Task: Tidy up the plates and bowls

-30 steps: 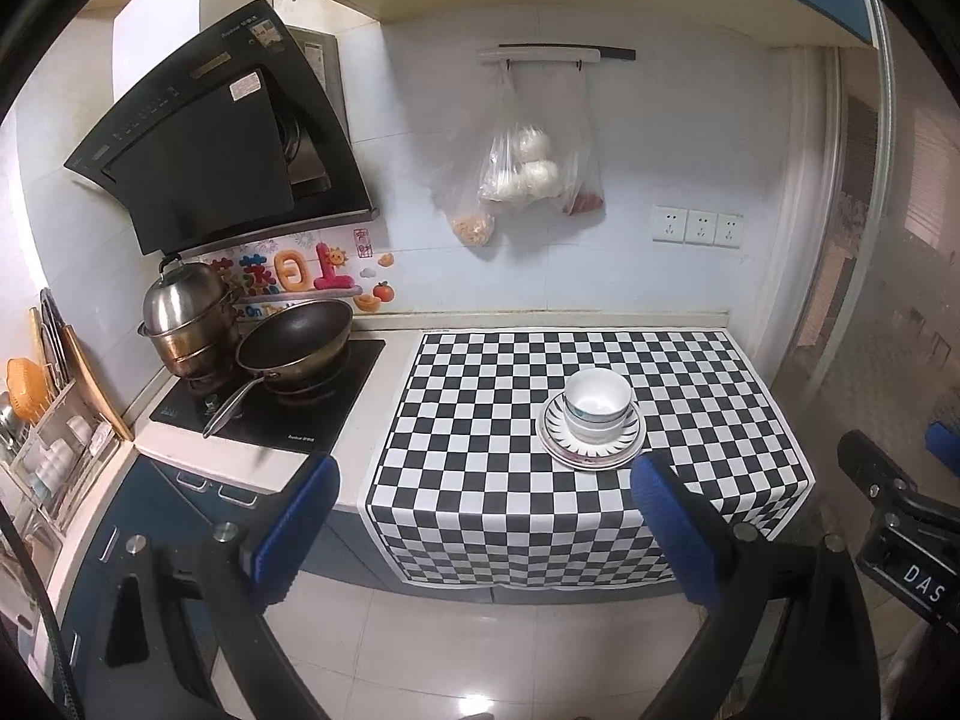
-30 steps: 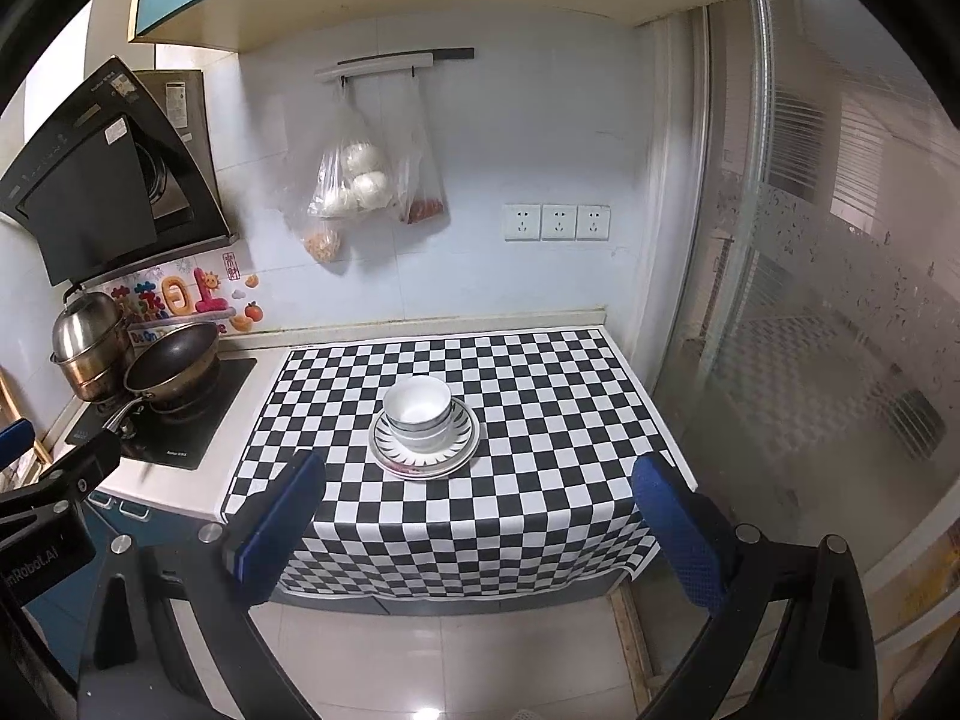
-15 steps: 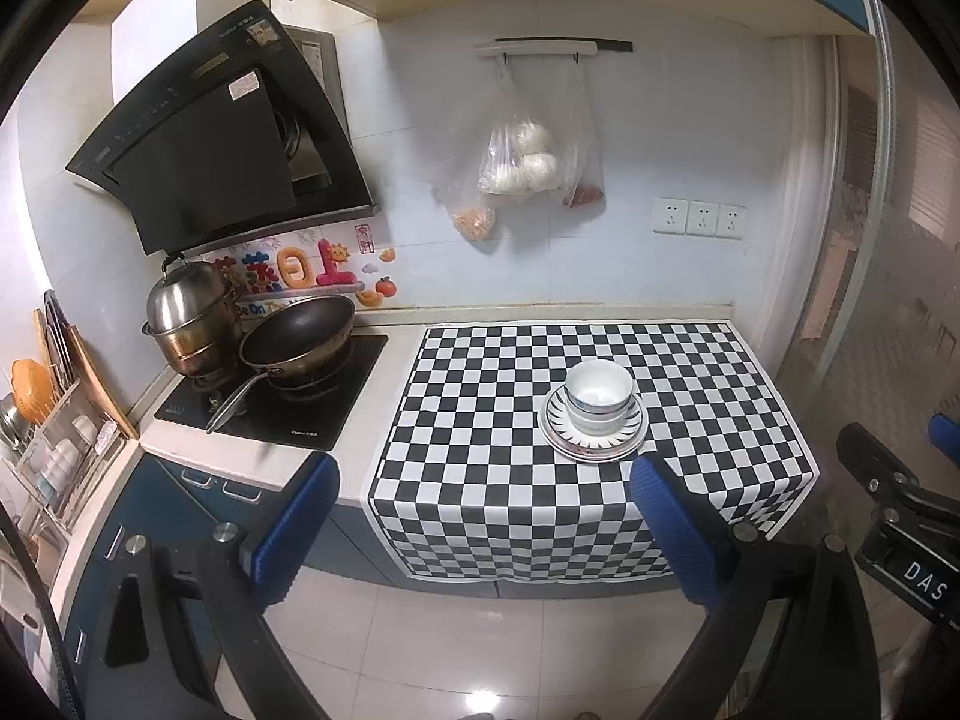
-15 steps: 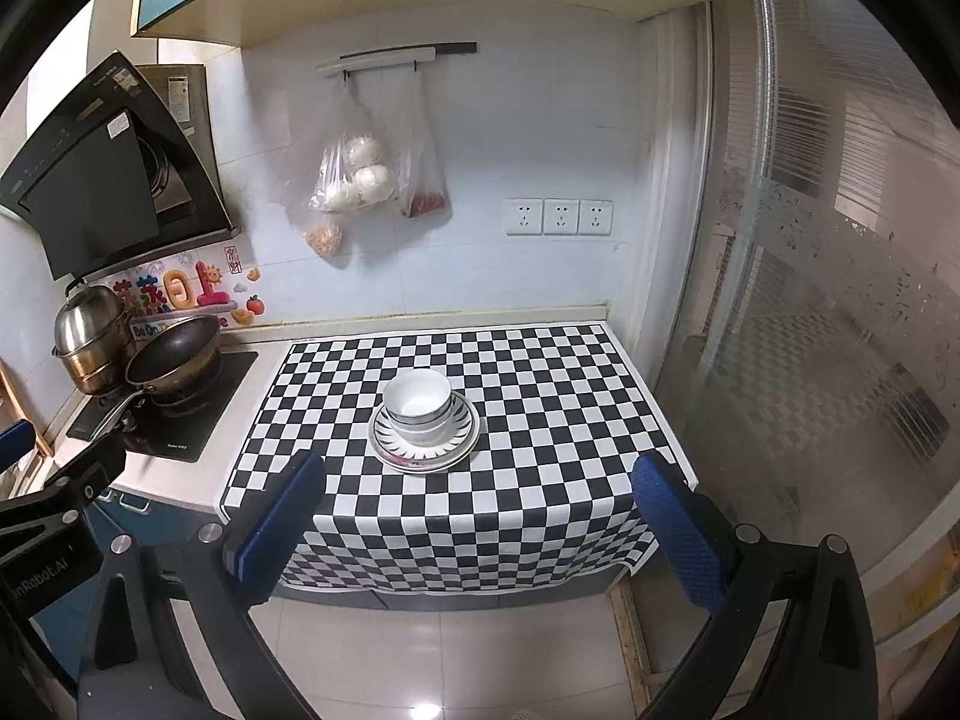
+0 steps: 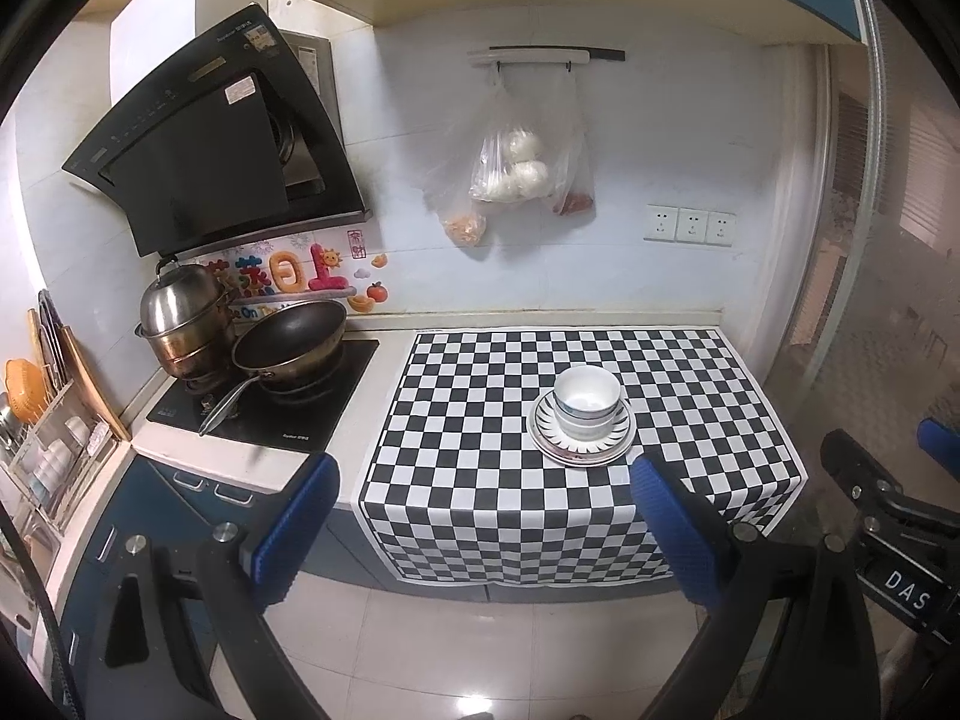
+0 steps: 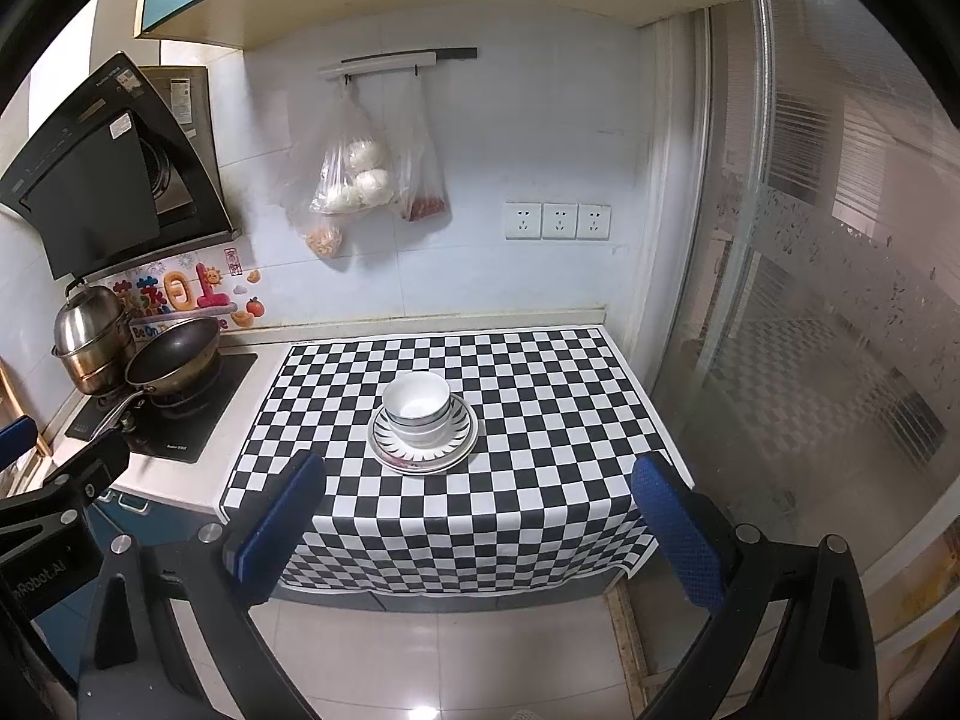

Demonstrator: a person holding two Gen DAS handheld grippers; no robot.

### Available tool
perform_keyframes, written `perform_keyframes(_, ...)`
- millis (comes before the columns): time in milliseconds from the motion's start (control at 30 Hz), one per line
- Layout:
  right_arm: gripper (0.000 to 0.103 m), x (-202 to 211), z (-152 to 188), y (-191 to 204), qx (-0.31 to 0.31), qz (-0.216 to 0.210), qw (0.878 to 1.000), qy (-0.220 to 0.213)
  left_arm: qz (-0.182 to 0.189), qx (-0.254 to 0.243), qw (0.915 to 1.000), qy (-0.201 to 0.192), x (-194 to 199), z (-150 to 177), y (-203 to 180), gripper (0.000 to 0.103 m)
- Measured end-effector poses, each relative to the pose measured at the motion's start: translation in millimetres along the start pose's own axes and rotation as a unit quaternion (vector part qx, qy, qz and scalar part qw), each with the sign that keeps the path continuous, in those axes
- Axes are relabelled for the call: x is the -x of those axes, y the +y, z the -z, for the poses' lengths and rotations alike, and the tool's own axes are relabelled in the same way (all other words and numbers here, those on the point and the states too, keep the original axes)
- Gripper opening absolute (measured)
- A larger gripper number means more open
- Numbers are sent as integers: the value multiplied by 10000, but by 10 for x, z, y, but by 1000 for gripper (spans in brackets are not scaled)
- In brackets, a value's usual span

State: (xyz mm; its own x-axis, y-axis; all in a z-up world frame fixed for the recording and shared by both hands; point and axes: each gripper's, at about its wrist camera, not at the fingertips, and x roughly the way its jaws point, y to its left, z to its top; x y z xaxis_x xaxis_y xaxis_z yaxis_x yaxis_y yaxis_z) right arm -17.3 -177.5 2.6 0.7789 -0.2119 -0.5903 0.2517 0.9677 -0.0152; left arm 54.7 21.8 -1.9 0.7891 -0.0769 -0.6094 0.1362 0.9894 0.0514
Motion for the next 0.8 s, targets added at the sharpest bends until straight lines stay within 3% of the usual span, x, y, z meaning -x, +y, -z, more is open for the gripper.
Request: perform_keyframes(800,103,153,93,52,-25,-43,10000,55,37,12,10000,-34,100,34,10,99)
